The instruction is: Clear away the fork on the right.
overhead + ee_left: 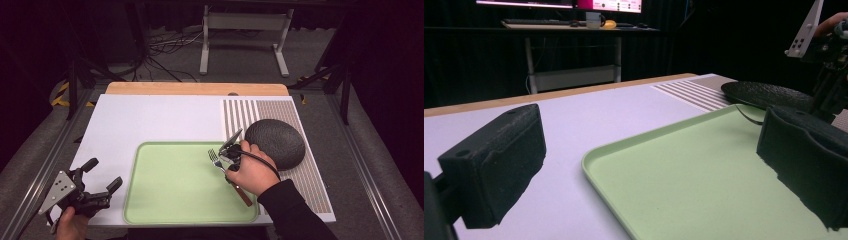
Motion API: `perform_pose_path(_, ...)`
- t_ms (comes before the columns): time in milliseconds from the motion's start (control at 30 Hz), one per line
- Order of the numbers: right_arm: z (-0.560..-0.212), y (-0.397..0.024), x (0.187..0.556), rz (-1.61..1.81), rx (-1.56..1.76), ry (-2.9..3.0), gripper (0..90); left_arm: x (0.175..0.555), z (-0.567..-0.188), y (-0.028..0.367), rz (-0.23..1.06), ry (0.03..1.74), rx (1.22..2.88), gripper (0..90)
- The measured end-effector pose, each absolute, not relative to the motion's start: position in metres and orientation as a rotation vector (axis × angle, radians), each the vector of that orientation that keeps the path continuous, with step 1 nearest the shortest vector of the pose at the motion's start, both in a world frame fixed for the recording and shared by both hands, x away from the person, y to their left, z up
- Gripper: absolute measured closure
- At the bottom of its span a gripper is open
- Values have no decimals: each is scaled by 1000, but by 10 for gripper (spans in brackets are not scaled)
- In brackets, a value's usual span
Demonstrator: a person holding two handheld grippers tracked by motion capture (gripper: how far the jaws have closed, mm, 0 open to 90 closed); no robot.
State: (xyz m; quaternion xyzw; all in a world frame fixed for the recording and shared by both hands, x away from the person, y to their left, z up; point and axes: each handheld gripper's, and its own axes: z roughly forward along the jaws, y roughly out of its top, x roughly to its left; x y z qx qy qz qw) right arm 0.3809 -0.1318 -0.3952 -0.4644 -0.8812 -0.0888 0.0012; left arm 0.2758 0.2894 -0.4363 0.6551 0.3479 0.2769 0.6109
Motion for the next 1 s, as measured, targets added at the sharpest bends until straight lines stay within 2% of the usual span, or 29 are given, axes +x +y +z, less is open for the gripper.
perform_pose_path(1000, -411, -127, 386, -188, -1484, -2727, 774, 275, -435, 291, 642, 800, 1509, 0)
